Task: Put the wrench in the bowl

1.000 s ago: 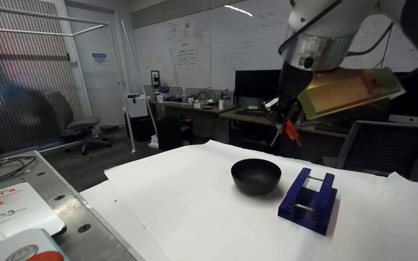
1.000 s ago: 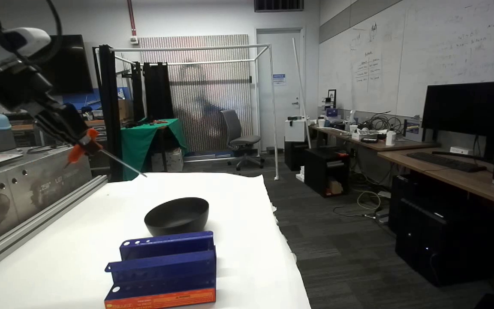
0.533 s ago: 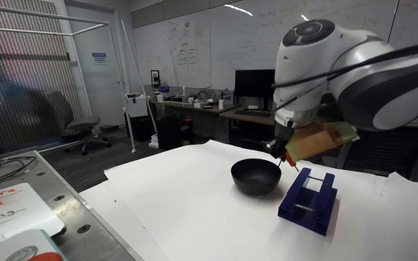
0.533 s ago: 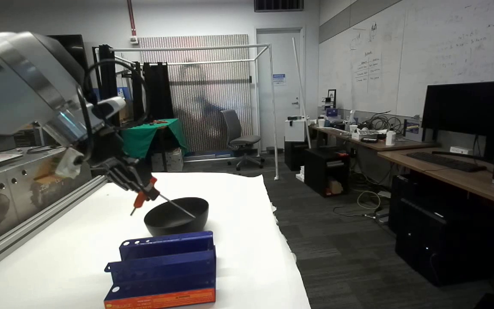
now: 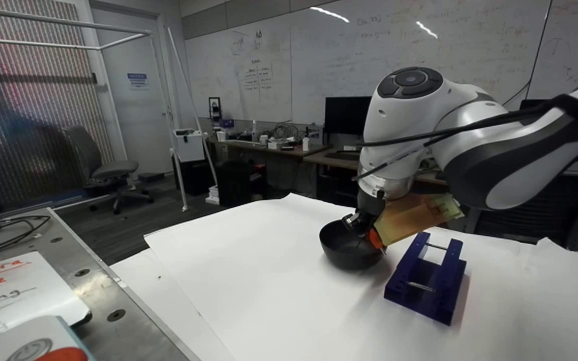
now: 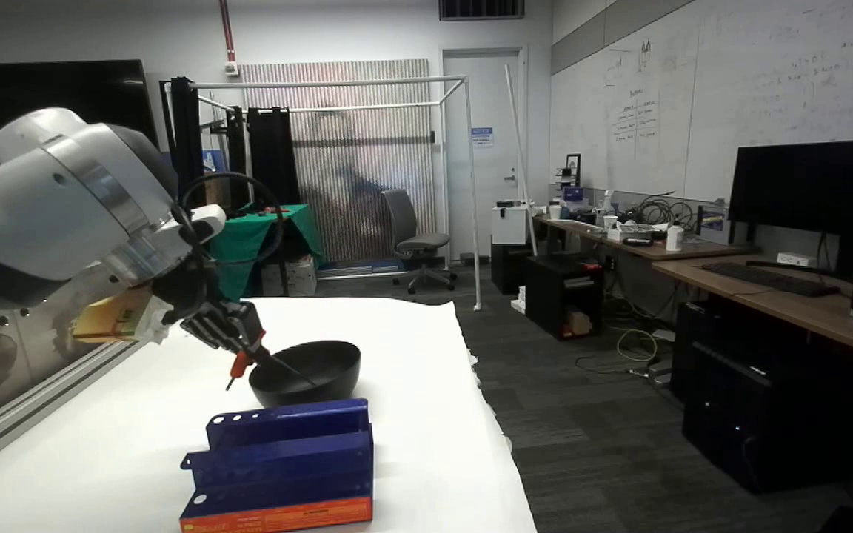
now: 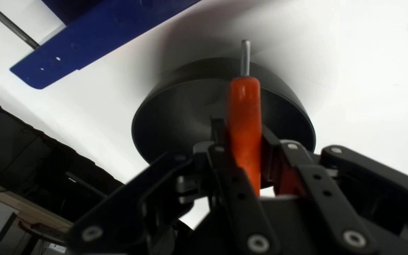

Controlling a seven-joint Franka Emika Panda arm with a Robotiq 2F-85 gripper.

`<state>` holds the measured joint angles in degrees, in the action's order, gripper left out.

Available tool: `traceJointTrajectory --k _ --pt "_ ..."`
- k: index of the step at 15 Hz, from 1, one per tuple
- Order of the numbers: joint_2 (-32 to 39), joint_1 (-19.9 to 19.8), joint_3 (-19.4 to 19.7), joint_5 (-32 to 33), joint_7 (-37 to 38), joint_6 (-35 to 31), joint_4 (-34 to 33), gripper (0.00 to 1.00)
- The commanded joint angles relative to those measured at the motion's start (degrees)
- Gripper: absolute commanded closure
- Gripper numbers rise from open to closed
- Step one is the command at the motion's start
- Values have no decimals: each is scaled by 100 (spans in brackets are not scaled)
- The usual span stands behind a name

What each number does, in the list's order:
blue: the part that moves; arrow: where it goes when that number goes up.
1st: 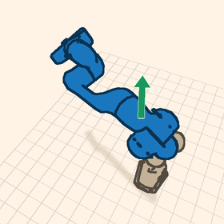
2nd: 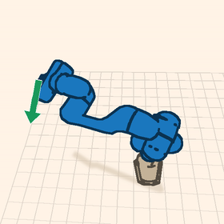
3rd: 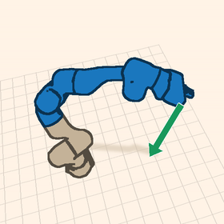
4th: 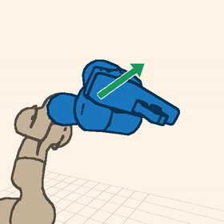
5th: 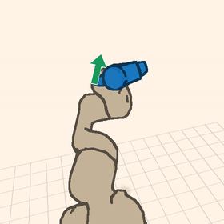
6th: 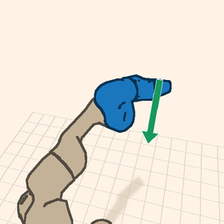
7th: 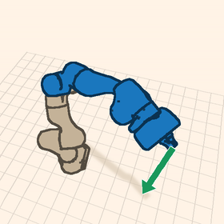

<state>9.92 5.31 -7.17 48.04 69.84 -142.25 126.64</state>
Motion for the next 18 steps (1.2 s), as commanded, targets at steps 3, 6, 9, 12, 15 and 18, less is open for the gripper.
traceJointTrajectory --k 3,6,9,12,15,18 --pt "725 276 352 446 63 -67 -600 89" --pt "1047 398 453 626 25 85 -851 68" --pt "1290 467 474 512 -93 186 -1029 39" --pt "1478 449 447 283 -314 257 -1152 14" --pt "1306 390 353 -126 -759 306 -1036 0" --pt "798 387 275 -739 -1428 423 -785 0"
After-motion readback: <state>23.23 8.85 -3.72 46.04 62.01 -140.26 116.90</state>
